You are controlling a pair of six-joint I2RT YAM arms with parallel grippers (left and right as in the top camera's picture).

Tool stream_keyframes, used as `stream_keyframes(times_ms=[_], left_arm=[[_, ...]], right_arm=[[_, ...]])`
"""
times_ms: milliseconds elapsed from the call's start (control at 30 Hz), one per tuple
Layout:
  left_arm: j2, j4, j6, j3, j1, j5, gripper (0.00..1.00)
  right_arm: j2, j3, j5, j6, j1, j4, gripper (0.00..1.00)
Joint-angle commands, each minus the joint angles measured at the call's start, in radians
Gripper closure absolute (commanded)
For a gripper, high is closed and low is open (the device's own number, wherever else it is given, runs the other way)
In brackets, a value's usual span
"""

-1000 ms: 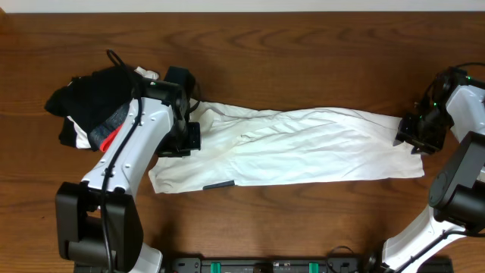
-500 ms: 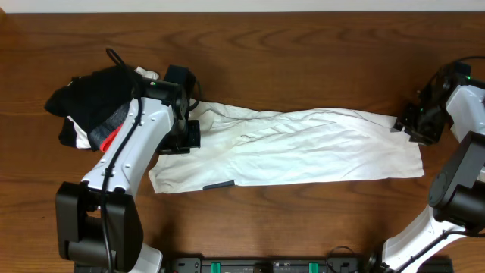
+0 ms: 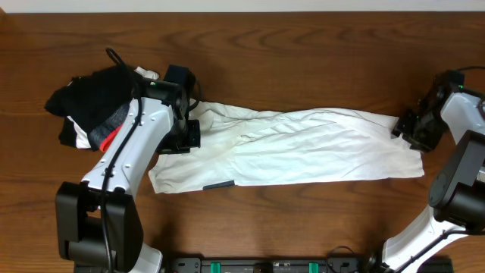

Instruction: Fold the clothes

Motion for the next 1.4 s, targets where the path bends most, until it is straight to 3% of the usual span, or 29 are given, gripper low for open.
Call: stream_keyframes(times_ms=[0,333,700,900,1133,1367], left_arm=[[-0.002,-0.003,0.013,0.008,0.004,-0.016,0.94],[-0.002,-0.003,0.013,0.008,0.004,-0.015,0.94],[-0.002,-0.003,0.016,0.008,0.004,-0.015,0.94],[-0.002,0.002,0.016,0.008,0.004,-0.015,0.94],[-0.002,0.008,0.016,0.008,0.004,-0.016,0.94],[-0.002,0.001,0.035,0.008,0.005,-0.039,0.94]], right_arm=[[-0.013,-0.018,-0.040,-0.010,-0.005,0.027,0.53],[-0.028,-0.014,-0.047,-0.034,-0.006,0.051,0.68],[-0.042,-0.002,-0.051,-0.068,-0.012,0.097,0.55],[-0.042,-0.002,-0.051,-0.078,-0.012,0.104,0.70],[-0.049,0.000,-0.051,-0.078,-0.016,0.084,0.97],[-0.157,0.023,-0.050,-0.109,-0.060,0.075,0.99]])
